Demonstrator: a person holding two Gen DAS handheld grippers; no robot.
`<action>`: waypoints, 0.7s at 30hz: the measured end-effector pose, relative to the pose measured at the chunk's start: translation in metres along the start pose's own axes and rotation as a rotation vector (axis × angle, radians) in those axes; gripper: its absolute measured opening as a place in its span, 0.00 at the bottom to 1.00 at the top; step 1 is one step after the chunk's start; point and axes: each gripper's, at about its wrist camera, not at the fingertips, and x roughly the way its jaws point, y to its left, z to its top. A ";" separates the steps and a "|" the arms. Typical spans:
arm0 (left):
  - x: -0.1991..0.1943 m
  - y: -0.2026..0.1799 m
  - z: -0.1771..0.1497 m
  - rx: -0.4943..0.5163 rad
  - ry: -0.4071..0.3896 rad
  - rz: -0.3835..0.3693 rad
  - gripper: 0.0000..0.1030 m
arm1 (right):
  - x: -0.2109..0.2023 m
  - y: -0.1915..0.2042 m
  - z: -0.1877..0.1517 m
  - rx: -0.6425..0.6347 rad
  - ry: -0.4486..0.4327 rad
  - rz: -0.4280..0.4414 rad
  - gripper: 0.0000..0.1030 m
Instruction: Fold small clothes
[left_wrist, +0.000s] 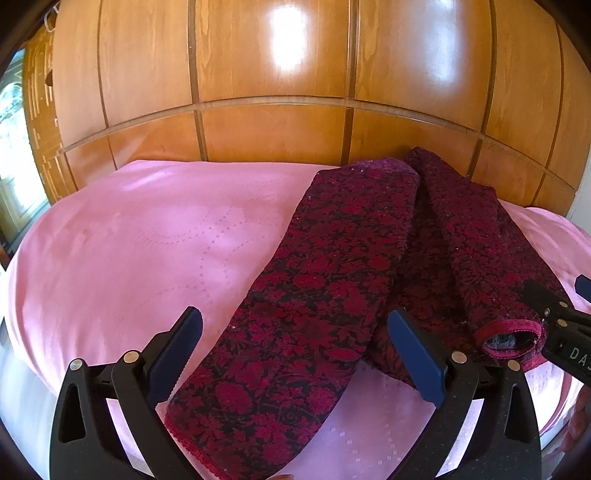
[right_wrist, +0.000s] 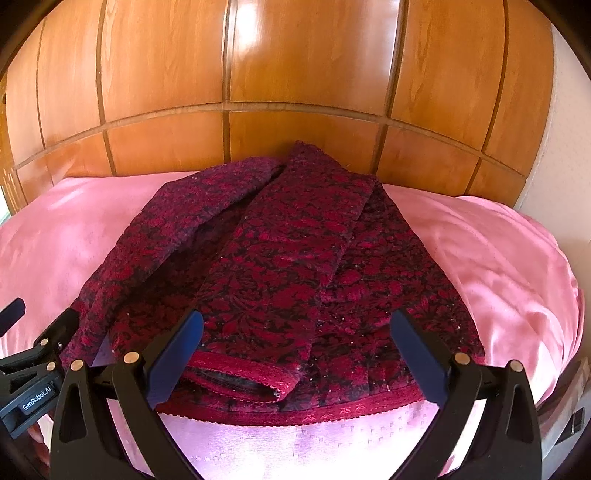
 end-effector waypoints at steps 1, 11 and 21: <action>-0.001 0.001 0.000 0.000 -0.005 0.002 0.97 | 0.000 -0.001 0.000 0.002 0.002 0.002 0.98; -0.007 0.008 -0.001 -0.009 -0.014 0.010 0.97 | -0.001 -0.002 -0.002 0.012 0.027 0.017 0.98; -0.010 0.012 0.000 -0.012 -0.013 0.024 0.96 | -0.001 -0.005 -0.005 0.021 0.040 0.025 0.98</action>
